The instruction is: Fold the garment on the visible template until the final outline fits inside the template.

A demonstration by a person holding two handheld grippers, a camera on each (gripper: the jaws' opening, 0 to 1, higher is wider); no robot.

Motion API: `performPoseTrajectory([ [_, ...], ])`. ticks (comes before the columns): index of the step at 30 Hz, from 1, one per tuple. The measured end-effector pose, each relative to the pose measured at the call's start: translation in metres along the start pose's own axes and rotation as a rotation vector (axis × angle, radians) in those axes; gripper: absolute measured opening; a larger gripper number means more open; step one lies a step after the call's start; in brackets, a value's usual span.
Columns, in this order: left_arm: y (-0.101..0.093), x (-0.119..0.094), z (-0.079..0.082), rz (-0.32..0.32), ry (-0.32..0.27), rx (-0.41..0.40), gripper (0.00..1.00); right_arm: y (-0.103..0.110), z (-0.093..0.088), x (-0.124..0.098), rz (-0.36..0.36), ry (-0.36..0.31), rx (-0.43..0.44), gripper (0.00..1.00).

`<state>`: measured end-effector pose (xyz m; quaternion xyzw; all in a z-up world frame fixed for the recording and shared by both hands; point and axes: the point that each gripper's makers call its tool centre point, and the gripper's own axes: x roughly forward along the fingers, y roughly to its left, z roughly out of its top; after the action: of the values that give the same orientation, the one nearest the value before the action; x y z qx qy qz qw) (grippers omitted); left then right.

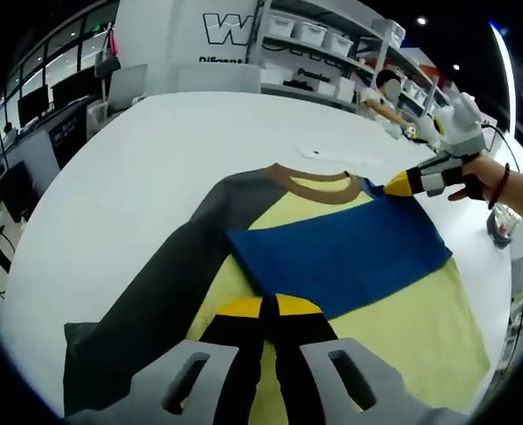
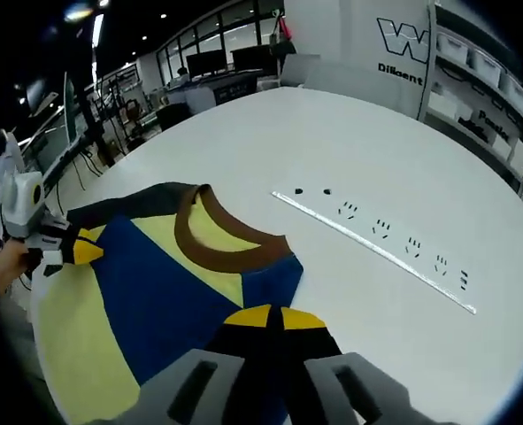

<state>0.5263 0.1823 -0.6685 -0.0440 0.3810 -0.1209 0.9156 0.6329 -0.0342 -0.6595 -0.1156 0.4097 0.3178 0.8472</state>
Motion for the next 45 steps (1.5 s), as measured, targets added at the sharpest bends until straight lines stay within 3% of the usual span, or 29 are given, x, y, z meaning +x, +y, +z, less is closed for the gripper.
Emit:
performPoseTrajectory([
  [3, 0.0, -0.001, -0.001, 0.006, 0.005, -0.006, 0.0, -0.007, 0.0, -0.003, -0.011, -0.012, 0.03, 0.0],
  [6, 0.001, -0.002, -0.002, 0.008, 0.02, -0.018, 0.0, -0.021, -0.002, -0.007, -0.07, -0.006, 0.042, 0.0],
  [11, 0.002, -0.007, -0.004, 0.011, 0.045, -0.041, 0.0, -0.037, -0.008, -0.008, -0.115, 0.008, 0.14, 0.0],
  [21, 0.004, -0.007, -0.008, 0.016, 0.064, -0.042, 0.0, -0.042, -0.013, -0.002, -0.174, 0.048, 0.125, 0.0],
  [26, 0.002, -0.007, -0.007, 0.019, 0.058, -0.005, 0.01, -0.052, -0.013, -0.007, -0.216, 0.005, 0.164, 0.0],
  [28, 0.003, -0.01, -0.007, 0.024, 0.053, 0.018, 0.09, -0.053, -0.01, -0.012, -0.207, -0.044, 0.236, 0.03],
  [32, -0.004, -0.017, -0.002, 0.02, 0.027, 0.062, 0.38, -0.052, -0.011, -0.023, -0.203, -0.082, 0.259, 0.18],
  [36, -0.009, -0.021, -0.002, 0.008, 0.021, 0.076, 0.51, -0.044, -0.019, -0.032, -0.19, -0.093, 0.309, 0.32],
  [40, -0.011, -0.025, -0.002, 0.001, 0.02, 0.074, 0.63, -0.033, -0.029, -0.037, -0.165, -0.089, 0.34, 0.35],
  [45, -0.015, -0.041, 0.003, -0.01, -0.013, 0.048, 0.82, -0.003, -0.05, -0.051, -0.138, -0.088, 0.365, 0.38],
])
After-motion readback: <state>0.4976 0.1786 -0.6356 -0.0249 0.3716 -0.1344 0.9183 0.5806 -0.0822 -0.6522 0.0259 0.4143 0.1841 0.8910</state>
